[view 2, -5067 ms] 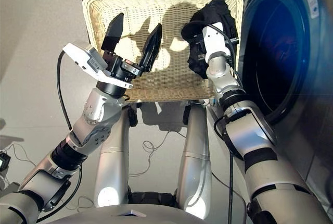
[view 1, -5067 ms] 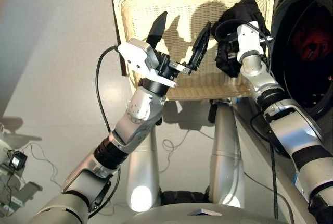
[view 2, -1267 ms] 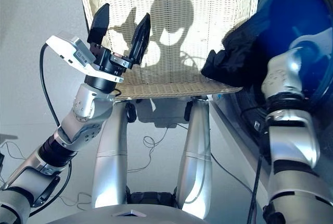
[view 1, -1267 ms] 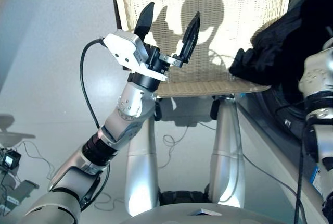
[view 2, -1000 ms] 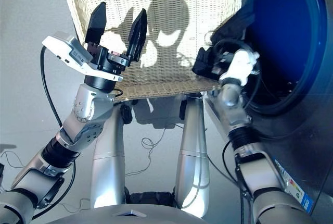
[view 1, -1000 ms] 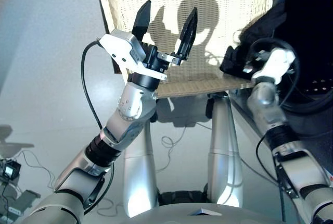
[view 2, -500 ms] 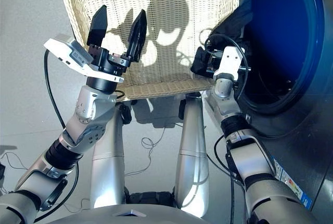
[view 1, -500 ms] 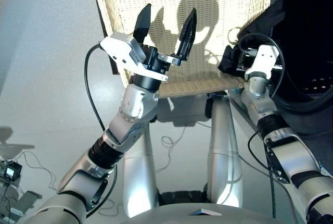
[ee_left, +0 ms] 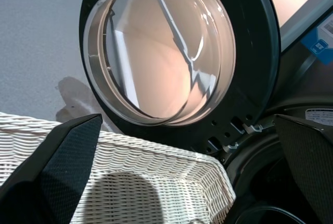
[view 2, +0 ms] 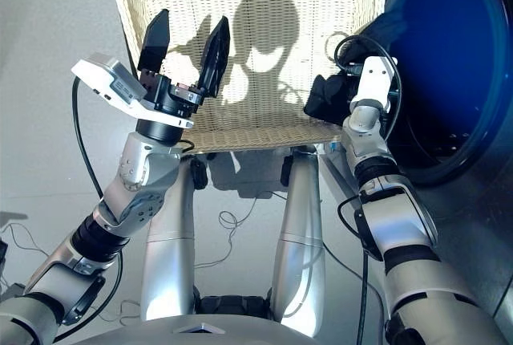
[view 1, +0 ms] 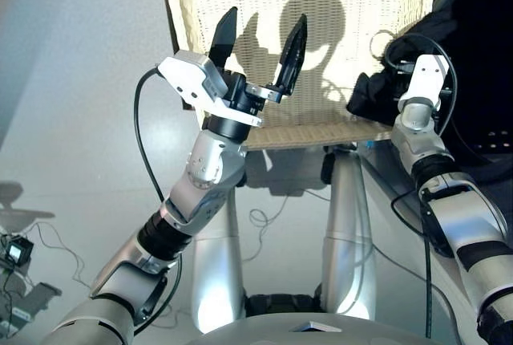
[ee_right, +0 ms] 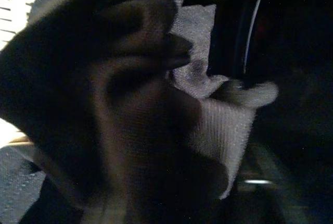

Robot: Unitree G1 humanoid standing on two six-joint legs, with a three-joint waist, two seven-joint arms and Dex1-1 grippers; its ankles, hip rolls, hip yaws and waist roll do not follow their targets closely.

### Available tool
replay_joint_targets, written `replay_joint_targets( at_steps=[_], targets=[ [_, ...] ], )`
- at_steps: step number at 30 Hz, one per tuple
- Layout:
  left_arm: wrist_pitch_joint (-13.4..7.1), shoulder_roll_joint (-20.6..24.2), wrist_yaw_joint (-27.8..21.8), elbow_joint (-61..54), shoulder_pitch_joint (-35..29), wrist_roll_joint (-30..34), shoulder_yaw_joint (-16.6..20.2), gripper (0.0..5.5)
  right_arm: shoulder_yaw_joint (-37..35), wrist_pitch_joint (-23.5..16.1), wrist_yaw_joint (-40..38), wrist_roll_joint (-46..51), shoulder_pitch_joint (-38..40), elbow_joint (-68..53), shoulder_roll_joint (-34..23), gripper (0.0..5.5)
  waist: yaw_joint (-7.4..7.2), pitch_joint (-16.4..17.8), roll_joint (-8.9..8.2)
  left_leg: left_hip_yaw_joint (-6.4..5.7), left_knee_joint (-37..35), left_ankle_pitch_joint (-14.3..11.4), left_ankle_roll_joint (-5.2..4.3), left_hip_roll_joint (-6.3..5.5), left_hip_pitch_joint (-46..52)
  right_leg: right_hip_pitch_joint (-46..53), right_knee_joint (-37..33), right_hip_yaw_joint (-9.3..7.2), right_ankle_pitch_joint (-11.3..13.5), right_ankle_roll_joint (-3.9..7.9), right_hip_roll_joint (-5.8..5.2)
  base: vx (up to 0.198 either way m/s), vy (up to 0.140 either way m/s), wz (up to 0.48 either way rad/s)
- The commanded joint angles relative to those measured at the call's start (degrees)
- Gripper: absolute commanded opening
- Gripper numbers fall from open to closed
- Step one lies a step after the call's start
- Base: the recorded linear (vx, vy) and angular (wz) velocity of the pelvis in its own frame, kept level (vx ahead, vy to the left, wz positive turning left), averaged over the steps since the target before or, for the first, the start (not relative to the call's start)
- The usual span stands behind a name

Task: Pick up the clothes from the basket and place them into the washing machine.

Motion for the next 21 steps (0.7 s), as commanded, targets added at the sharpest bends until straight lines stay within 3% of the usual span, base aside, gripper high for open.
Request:
replay_joint_targets(
  at_steps=[1, 11, 21],
  targets=[
    [-2.49, 0.8, -0.96, -6.4, -0.08, 0.59, 1.02, 5.5, -2.08, -2.24, -3.7, 1.93, -2.3, 0.14, -6.39, 0.0, 0.23, -0.92, 0.65, -1.38, 0.42, -1.41, -1.85, 0.93, 1.39, 3.26, -2.16, -2.8, -0.55, -1.01, 2.38, 0.0, 0.0, 0.0],
    [-2.76, 1.19, -0.54, -6.19, 0.09, 0.88, 1.22, 5.5, -3.9, -3.29, -4.82, 4.15, -1.54, -1.08, -7.62, 0.0, 0.02, -0.92, 0.38, -1.37, 0.52, -1.5, -1.87, 0.92, 1.35, 3.24, -2.32, -2.79, -0.52, -0.91, 2.37, 0.0, 0.0, 0.0],
    [-3.11, 1.43, 0.69, -5.9, -0.22, 2.04, 1.6, 5.5, -13.21, -8.73, -17.82, 3.35, -0.88, -10.49, -10.56, 0.0, -0.09, -0.92, 0.68, -1.66, 0.5, -1.85, -1.72, 0.72, 1.83, 3.45, -1.84, -2.75, -1.1, -0.79, 2.29, 0.0, 0.0, 0.0]
  ],
)
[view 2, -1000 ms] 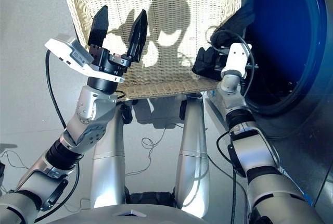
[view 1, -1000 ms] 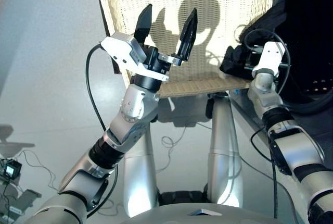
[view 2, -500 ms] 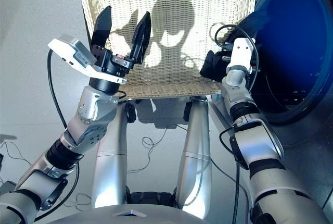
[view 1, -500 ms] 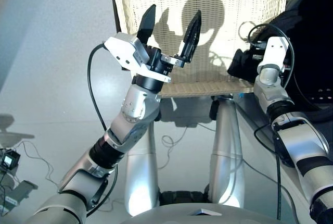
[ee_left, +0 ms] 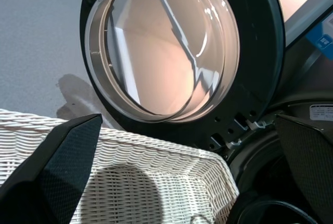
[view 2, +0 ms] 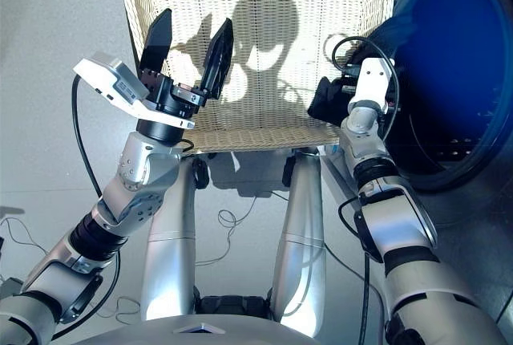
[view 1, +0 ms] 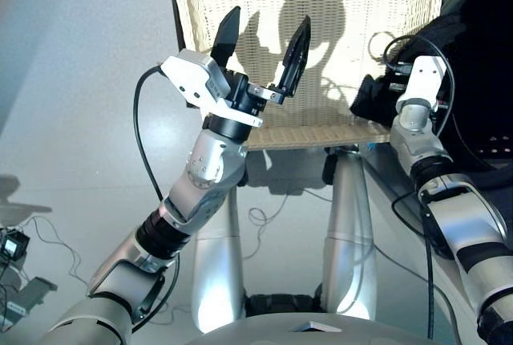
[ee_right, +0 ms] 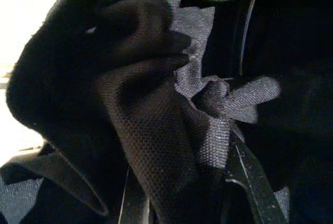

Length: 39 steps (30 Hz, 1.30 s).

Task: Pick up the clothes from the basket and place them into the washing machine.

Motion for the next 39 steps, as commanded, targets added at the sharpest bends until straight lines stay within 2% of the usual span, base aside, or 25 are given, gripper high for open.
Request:
replay_joint_targets(
  at_steps=[1, 5, 7, 9, 10, 15, 28, 31, 35, 39],
  targets=[
    [-3.2, 0.45, 0.33, -5.84, 0.05, 2.1, 1.68, 5.5, -11.37, -8.68, -14.85, 1.51, -4.06, -4.04, -11.29, 0.0, -0.19, -0.95, 0.74, -1.29, 0.38, -1.8, -1.76, 0.78, 2.97, 4.12, -1.71, -2.32, -1.04, -0.78, 2.33, 0.0, 0.0, 0.0],
    [-3.47, 0.63, 0.45, -5.63, -0.1, 2.45, 1.72, 5.5, -13.32, -9.0, -17.72, -0.11, -3.79, -5.1, -13.76, 0.0, -0.26, -0.95, 0.84, -1.39, 0.45, -1.88, -1.78, 0.75, 3.12, 4.14, -1.37, -2.36, -1.25, -0.74, 2.31, 0.0, 0.0, 0.0],
    [-3.77, 1.05, 0.31, -5.38, 0.15, 2.32, 1.95, 5.5, -15.86, -11.11, -19.45, 0.99, -3.93, -6.08, -15.91, 0.0, -0.23, -0.95, 0.93, -1.53, 0.67, -1.93, -1.81, 0.7, 3.11, 4.25, -1.22, -2.29, -1.4, -0.66, 2.26, 0.0, 0.0, 0.0],
    [-3.94, 1.19, 0.11, -5.26, 0.2, 2.3, 1.95, 5.5, -16.24, -11.88, -18.94, 1.54, -3.71, -6.46, -16.62, 0.0, -0.19, -0.95, 0.96, -1.56, 0.69, -1.93, -1.81, 0.73, 3.14, 4.27, -1.18, -2.3, -1.43, -0.63, 2.26, 0.0, 0.0, 0.0],
    [-4.21, 1.32, -0.21, -5.12, 0.52, 2.19, 2.35, 5.5, -17.69, -14.91, -16.72, 4.67, -3.21, -8.75, -16.94, 0.0, -0.37, -0.95, 0.89, -1.62, 0.96, -2.13, -1.81, 0.76, 3.16, 4.2, -0.85, -2.25, -1.62, -0.55, 2.3, 0.0, 0.0, 0.0],
    [-4.5, 1.78, -0.77, -5.02, 1.04, 2.09, 3.13, 5.5, -19.55, -17.85, -14.55, 7.27, -1.68, -9.78, -17.88, 0.0, -0.6, -0.95, 0.65, -1.73, 0.98, -2.09, -1.83, 0.75, 2.99, 3.99, -0.76, -2.16, -1.6, -0.53, 2.35, 0.0, 0.0, 0.0],
    [-4.43, 1.62, -1.65, -5.58, 1.48, 1.71, 3.4, 5.5, -18.94, -17.27, -13.08, 6.26, 0.08, -9.92, -14.98, 0.0, -0.35, -0.95, 1.31, -1.75, 1.52, -2.11, -1.8, 0.78, 2.5, 3.83, -0.36, -2.07, -1.64, -0.69, 2.37, 0.0, 0.0, 0.0],
    [-4.3, 1.54, -1.61, -5.74, 1.45, 1.38, 3.51, 5.5, -21.91, -20.26, -14.39, 10.47, -0.73, -10.27, -13.45, 0.0, -0.37, -0.95, 1.31, -1.85, 1.45, -2.17, -1.76, 0.71, 2.52, 3.89, -0.29, -2.2, -1.78, -0.7, 2.42, 0.0, 0.0, 0.0],
    [-4.12, 1.86, -1.44, -6.04, 1.34, 0.88, 3.08, 5.5, -23.52, -21.07, -15.56, 12.84, -1.58, -7.94, -14.1, 0.0, -0.36, -0.95, 1.24, -1.92, 1.58, -2.28, -1.84, 0.63, 2.52, 3.88, -0.23, -2.24, -1.85, -0.7, 2.45, 0.0, 0.0, 0.0],
    [-3.78, 2.31, -1.49, -6.46, 1.09, -0.05, 2.71, 5.5, -25.96, -22.84, -14.1, 21.66, -3.32, -3.86, -15.71, 0.0, -0.59, -0.95, 0.96, -1.97, 1.46, -1.87, -1.9, 0.82, 2.23, 3.8, -0.61, -2.17, -1.33, -0.69, 2.33, 0.0, 0.0, 0.0]
  ],
)
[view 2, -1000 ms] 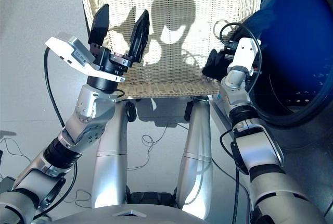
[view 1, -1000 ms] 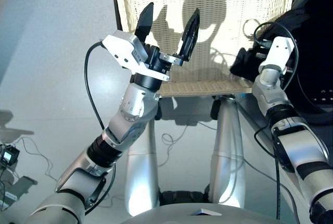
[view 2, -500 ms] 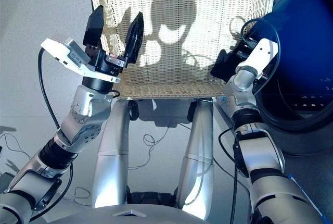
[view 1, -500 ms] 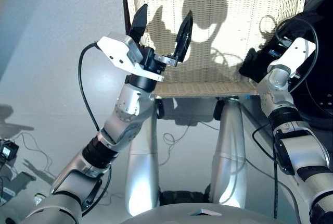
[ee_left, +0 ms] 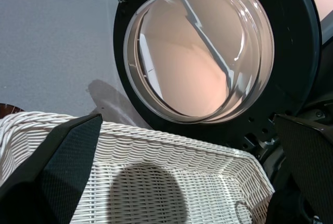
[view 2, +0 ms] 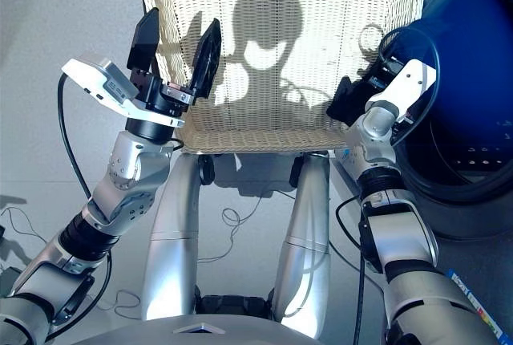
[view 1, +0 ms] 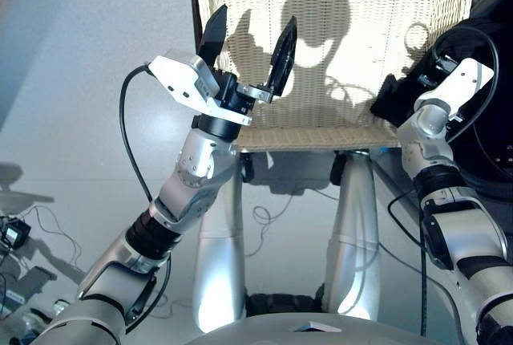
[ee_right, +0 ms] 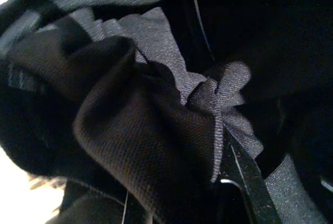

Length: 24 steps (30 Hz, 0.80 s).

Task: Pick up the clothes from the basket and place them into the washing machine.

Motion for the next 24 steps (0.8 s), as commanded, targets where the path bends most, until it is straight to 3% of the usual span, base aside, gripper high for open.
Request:
replay_joint_targets(
  at_steps=[1, 10, 17, 18, 24],
  targets=[
    [-3.25, -0.21, -1.07, -6.52, -0.03, -0.18, 1.41, 5.5, -16.86, -17.12, -9.13, 8.95, -5.91, 2.35, -16.55, 0.0, -2.09, -1.0, 0.93, -2.79, -2.86, -0.6, -3.81, 2.29, 5.17, 5.42, -2.33, -4.32, -1.03, -2.86, 3.58, 0.0, 0.0, 0.0],
    [-2.72, 0.47, -1.72, -6.46, -0.56, -1.91, 1.72, 5.5, -19.51, -17.78, -2.23, 22.56, -4.86, 10.34, -22.3, 0.0, -2.46, -1.0, 0.21, -2.9, -2.74, -0.85, -4.07, 2.49, 5.42, 5.86, -2.1, -4.32, -1.27, -2.74, 3.47, 0.0, 0.0, 0.0],
    [-2.55, 1.98, -1.5, -7.0, -1.66, -2.3, 1.78, 5.5, -20.8, -17.5, -3.23, 26.69, -5.84, 14.7, -26.03, 0.0, -2.59, -1.0, 0.02, -2.83, -3.05, -0.09, -4.1, 2.45, 5.15, 5.6, -2.66, -4.29, -0.24, -2.68, 3.42, 0.0, 0.0, 0.0],
    [-2.48, 2.05, -1.45, -7.0, -1.46, -2.41, 1.78, 5.5, -20.93, -17.26, -3.55, 26.95, -5.73, 15.58, -26.76, 0.0, -2.64, -1.0, 0.02, -2.86, -2.8, -0.85, -4.23, 2.49, 5.63, 6.05, -2.32, -4.27, -0.98, -2.6, 3.42, 0.0, 0.0, 0.0],
    [-2.43, 2.43, -1.05, -7.44, -1.71, -2.39, 1.69, 5.5, -19.42, -16.36, -5.12, 25.06, -6.42, 15.65, -29.44, 0.0, -2.77, -1.0, -0.3, -2.96, -2.87, -0.23, -4.16, 2.51, 5.28, 5.74, -2.65, -4.17, -0.18, -2.65, 3.41, 0.0, 0.0, 0.0]
  ],
)
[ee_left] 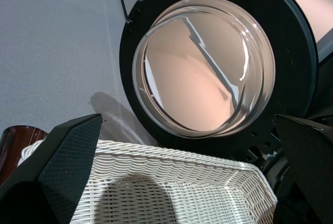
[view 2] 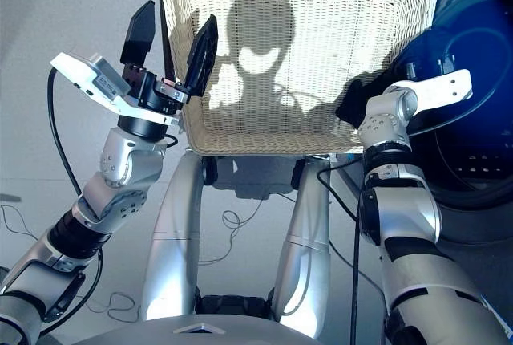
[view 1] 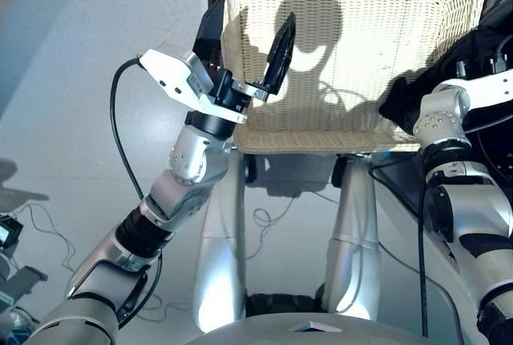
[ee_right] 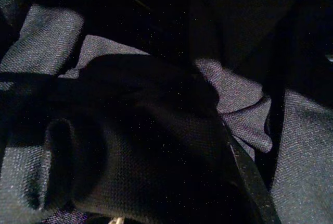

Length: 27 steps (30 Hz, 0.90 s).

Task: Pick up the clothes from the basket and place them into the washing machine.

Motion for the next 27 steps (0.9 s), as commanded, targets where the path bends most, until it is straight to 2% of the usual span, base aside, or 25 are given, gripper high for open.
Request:
replay_joint_targets(
  at_steps=[1, 3, 4, 5, 8, 10, 11, 12, 13, 15, 21, 27],
  targets=[
    [-2.44, -1.54, -0.49, -5.44, -0.05, -0.03, 1.7, 5.5, -7.86, -14.79, -5.47, -3.1, 3.8, 5.15, -29.79, 0.0, -2.63, -1.29, 0.45, -3.23, -4.44, 0.91, -6.27, 4.17, 5.34, 3.73, -1.43, -5.95, 0.31, -4.49, 4.19, 0.0, 0.0, 0.0],
    [-2.5, -1.51, -0.57, -5.41, 0.1, -0.2, 1.48, 5.5, -6.74, -14.24, -5.35, -3.94, 3.69, 5.23, -30.02, 0.0, -2.57, -1.29, 0.39, -3.26, -4.33, 0.44, -6.36, 4.22, 5.65, 3.95, -1.25, -5.94, -0.13, -4.45, 4.19, 0.0, 0.0, 0.0],
    [-2.55, -1.47, -0.67, -5.41, 0.02, -0.16, 1.47, 5.5, -6.43, -14.16, -5.1, -4.08, 3.3, 5.08, -29.97, 0.82, -2.53, -1.29, 0.34, -3.27, -4.52, 1.11, -6.26, 4.19, 5.23, 3.6, -1.54, -5.89, 0.51, -4.49, 4.18, 0.0, 0.0, 0.0],
    [-2.58, -1.58, -0.69, -5.42, 0.17, -0.19, 1.29, 5.5, -5.71, -13.79, -4.27, -4.0, 3.19, 4.89, -29.5, 5.5, -2.47, -1.29, 0.38, -3.32, -4.25, 0.44, -6.31, 4.26, 5.59, 3.96, -1.23, -5.91, -0.16, -4.46, 4.24, 0.0, 0.0, 0.0],
    [-2.75, -2.15, -0.8, -5.17, 0.17, -0.15, 1.45, 5.5, -4.07, -13.2, -1.6, -4.52, 3.19, 3.39, -27.83, 5.5, -2.41, -1.29, 0.46, -3.21, -4.57, 1.16, -6.15, 4.25, 5.11, 3.44, -1.59, -5.88, 0.56, -4.54, 4.27, 0.0, 0.0, 0.0],
    [-2.87, -2.67, -0.84, -4.94, 0.39, 0.01, 1.49, 5.5, -3.88, -14.28, -0.24, -4.28, 3.45, 1.5, -25.79, 5.5, -2.51, -1.29, 0.63, -3.18, -4.41, 0.54, -6.16, 4.23, 5.49, 3.74, -1.29, -5.89, -0.1, -4.55, 4.35, 0.0, 0.0, 0.0],
    [-2.79, -2.92, -0.88, -4.88, 0.36, 0.13, 1.66, 5.5, -3.98, -14.54, 0.83, -4.01, 3.58, 0.14, -24.51, 5.5, -2.55, -1.29, 0.64, -3.1, -4.69, 1.31, -6.01, 4.2, 4.99, 3.29, -1.66, -5.95, 0.62, -4.58, 4.33, 0.0, 0.0, 0.0],
    [-2.79, -3.2, -0.98, -4.83, 0.66, 0.1, 1.67, 5.5, -3.78, -14.72, 1.4, -4.37, 4.21, -0.79, -23.22, 5.5, -2.5, -1.29, 0.71, -3.1, -4.51, 0.69, -6.05, 4.16, 5.35, 3.61, -1.35, -5.93, -0.08, -4.6, 4.4, 0.0, 0.0, 0.0],
    [-2.85, -3.39, -1.05, -4.76, 0.54, 0.16, 1.87, 5.5, -3.54, -14.74, 1.97, -5.21, 4.71, -2.06, -22.03, 5.5, -2.51, -1.29, 0.75, -3.06, -4.79, 1.43, -5.91, 4.12, 4.87, 3.13, -1.66, -5.94, 0.59, -4.67, 4.42, 0.0, 0.0, 0.0],
    [-2.86, -3.95, -1.08, -4.57, 0.99, 0.43, 2.12, 5.5, -2.79, -15.22, 2.06, -7.93, 6.3, -5.77, -19.01, 5.5, -2.55, -1.29, 0.79, -2.95, -4.46, 0.75, -5.93, 4.14, 5.19, 3.45, -1.36, -5.95, -0.1, -4.71, 4.52, 0.0, 0.0, 0.0],
    [-2.51, -5.13, -0.89, -4.33, 2.08, 2.37, 2.9, 5.5, 3.0, -12.6, 1.53, -24.42, 17.22, -23.49, -8.52, 5.5, -3.23, -1.29, 0.2, -2.76, -4.33, 1.08, -5.55, 4.02, 4.51, 2.85, -1.23, -5.96, 0.07, -4.96, 4.87, 0.0, 0.0, 0.0],
    [-1.83, -6.1, -0.83, -4.63, 2.88, 3.2, 2.7, 5.5, 8.58, -10.75, 4.12, -32.38, 27.48, -37.8, 1.31, 5.5, -3.99, -1.29, -0.34, -2.53, -4.27, 1.32, -5.19, 4.06, 3.73, 2.02, -1.26, -5.95, 0.43, -5.09, 5.0, 0.0, 0.0, 0.0]
  ],
)
